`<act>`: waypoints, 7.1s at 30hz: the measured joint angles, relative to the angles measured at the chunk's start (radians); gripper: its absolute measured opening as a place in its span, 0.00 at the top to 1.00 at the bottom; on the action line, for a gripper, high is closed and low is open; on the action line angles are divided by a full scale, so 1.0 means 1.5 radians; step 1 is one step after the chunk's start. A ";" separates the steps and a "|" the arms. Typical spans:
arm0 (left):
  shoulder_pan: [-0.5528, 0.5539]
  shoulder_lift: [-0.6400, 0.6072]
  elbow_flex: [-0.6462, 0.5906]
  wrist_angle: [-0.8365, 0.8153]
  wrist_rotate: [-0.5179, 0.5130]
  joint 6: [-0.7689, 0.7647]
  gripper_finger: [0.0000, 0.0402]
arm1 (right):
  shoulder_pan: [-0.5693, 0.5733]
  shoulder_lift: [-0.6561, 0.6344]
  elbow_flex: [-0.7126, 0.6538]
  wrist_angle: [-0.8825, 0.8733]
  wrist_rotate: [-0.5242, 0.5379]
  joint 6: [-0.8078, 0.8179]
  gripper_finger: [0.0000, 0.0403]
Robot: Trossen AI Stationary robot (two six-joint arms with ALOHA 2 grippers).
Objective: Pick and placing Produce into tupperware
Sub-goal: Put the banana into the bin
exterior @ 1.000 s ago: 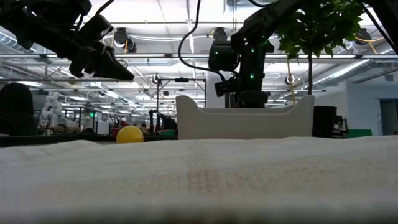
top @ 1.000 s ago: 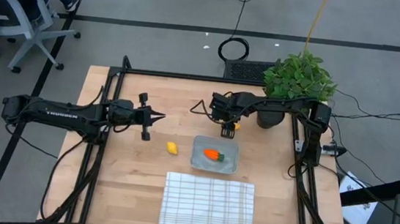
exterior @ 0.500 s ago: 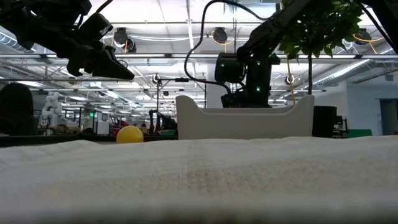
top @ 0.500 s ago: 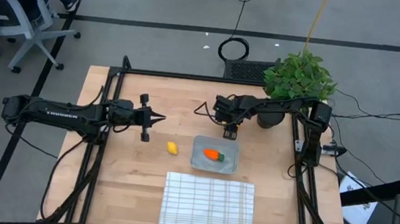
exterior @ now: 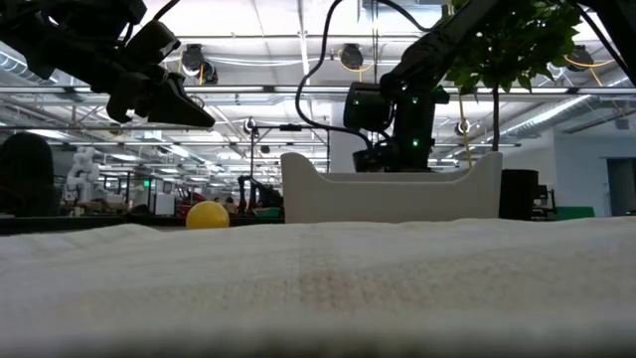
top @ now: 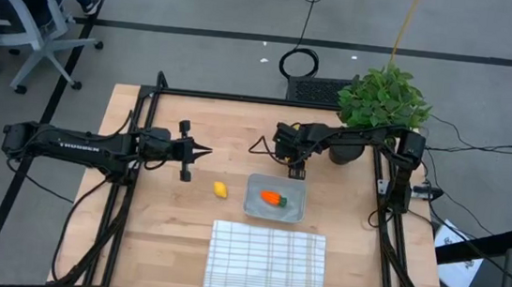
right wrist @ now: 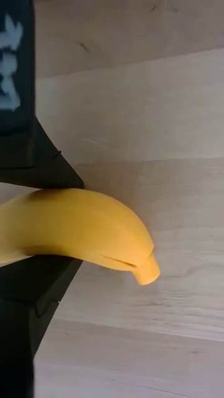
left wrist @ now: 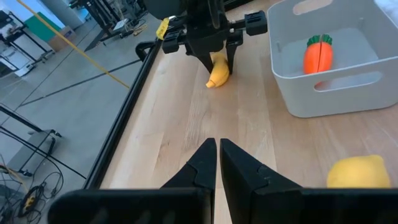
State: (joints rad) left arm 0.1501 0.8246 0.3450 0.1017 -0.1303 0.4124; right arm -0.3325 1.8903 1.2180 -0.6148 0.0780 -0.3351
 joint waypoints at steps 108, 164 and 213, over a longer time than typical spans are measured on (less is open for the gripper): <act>0.000 0.000 0.000 0.005 0.000 -0.054 0.94 | 0.343 -0.344 -0.112 0.071 0.052 0.097 0.66; 0.000 0.000 0.000 -0.001 -0.001 -0.074 0.94 | 0.317 -0.237 -0.165 0.238 -0.106 0.213 0.65; 0.000 0.000 0.000 -0.001 0.000 -0.080 0.94 | 0.306 -0.165 -0.165 0.247 -0.159 0.268 0.65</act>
State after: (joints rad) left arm 0.1501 0.8242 0.3450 0.1001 -0.1303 0.2920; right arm 0.1270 1.6432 0.9703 -0.2446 -0.1612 0.0662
